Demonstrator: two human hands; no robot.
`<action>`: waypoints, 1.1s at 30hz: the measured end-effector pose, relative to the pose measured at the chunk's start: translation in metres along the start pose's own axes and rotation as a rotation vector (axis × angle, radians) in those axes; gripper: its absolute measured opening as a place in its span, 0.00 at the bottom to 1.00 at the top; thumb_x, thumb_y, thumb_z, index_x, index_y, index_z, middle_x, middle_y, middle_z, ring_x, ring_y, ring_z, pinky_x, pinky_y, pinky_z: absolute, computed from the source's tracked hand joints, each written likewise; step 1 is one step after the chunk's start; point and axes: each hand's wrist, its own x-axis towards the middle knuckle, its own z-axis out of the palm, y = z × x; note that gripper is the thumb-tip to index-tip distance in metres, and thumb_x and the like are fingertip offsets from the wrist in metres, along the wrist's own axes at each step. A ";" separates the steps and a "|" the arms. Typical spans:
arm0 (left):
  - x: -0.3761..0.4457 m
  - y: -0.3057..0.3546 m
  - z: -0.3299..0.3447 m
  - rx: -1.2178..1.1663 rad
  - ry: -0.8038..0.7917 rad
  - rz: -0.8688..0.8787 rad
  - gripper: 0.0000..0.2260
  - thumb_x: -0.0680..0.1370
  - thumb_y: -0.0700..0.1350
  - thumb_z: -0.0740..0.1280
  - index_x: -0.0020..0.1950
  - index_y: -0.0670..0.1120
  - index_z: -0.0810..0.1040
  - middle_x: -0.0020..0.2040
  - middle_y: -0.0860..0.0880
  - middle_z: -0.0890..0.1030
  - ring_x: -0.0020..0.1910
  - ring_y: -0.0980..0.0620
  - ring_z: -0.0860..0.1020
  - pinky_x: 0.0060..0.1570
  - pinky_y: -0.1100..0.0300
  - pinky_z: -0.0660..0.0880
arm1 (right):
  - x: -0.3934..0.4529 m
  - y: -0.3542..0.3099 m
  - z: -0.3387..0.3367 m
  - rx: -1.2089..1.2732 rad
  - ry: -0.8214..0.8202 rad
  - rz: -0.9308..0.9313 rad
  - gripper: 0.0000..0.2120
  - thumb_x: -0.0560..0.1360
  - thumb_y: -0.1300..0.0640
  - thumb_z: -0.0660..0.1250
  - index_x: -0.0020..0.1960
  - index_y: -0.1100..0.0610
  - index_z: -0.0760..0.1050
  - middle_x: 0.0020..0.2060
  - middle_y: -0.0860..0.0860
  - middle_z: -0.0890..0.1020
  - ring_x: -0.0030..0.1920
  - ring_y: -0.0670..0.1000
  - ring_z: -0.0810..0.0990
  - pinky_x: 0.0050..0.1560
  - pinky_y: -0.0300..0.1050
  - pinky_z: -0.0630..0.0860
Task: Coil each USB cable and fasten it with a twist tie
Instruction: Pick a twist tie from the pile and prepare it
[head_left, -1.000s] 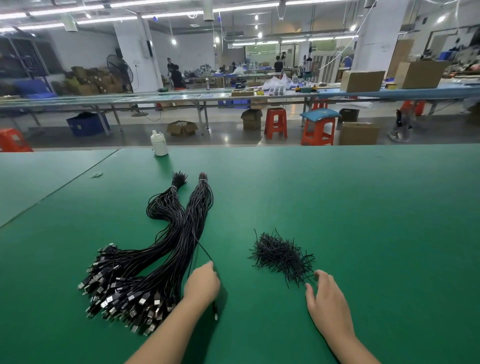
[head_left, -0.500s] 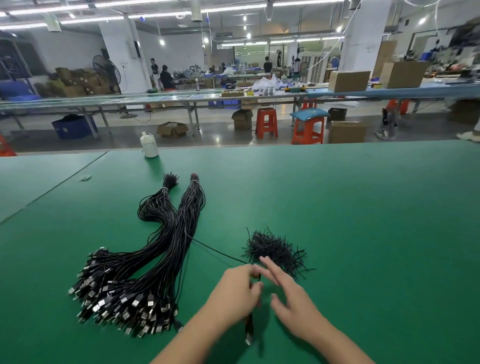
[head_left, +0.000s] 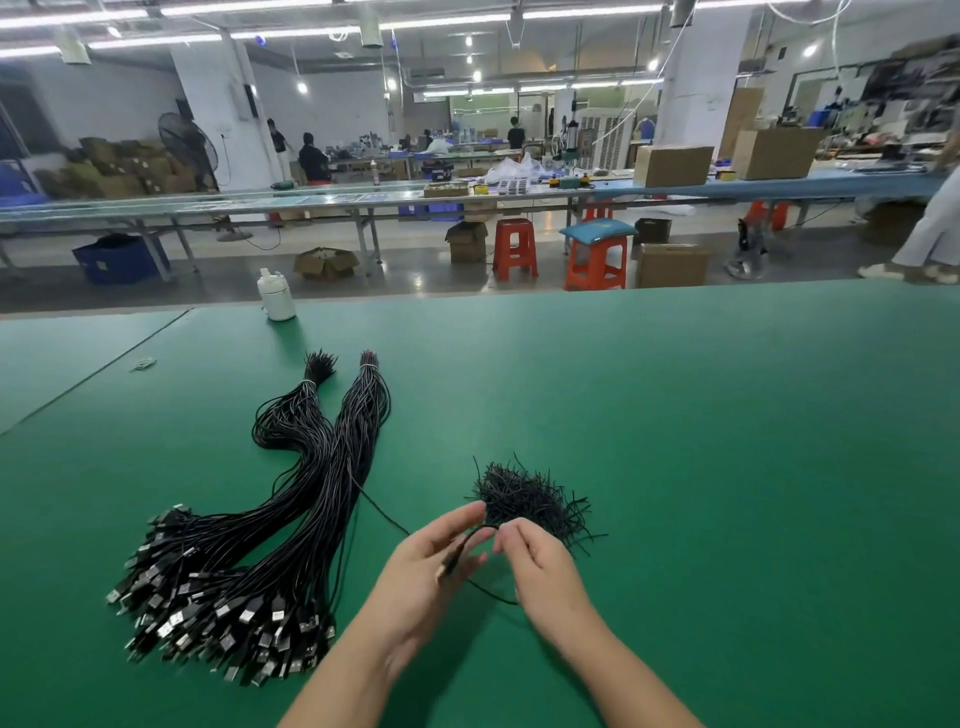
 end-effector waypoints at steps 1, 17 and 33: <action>0.000 -0.005 -0.001 -0.015 -0.048 0.017 0.14 0.76 0.38 0.71 0.62 0.42 0.81 0.64 0.43 0.80 0.64 0.46 0.78 0.61 0.54 0.76 | 0.001 -0.001 0.000 0.037 0.015 0.029 0.15 0.84 0.54 0.57 0.39 0.52 0.72 0.21 0.42 0.67 0.26 0.42 0.63 0.32 0.42 0.61; 0.019 -0.012 -0.002 0.146 0.042 0.087 0.21 0.81 0.53 0.55 0.62 0.44 0.81 0.61 0.42 0.82 0.64 0.46 0.79 0.64 0.55 0.74 | -0.017 -0.009 -0.002 -0.109 -0.310 -0.091 0.14 0.84 0.53 0.56 0.42 0.46 0.74 0.27 0.39 0.72 0.30 0.40 0.67 0.34 0.36 0.64; -0.002 0.060 -0.015 -0.020 -0.512 -0.279 0.18 0.79 0.48 0.59 0.54 0.36 0.81 0.47 0.36 0.84 0.34 0.43 0.84 0.27 0.60 0.78 | -0.020 0.036 -0.024 0.201 -0.517 0.343 0.19 0.79 0.38 0.60 0.35 0.49 0.68 0.26 0.44 0.62 0.26 0.46 0.56 0.27 0.39 0.53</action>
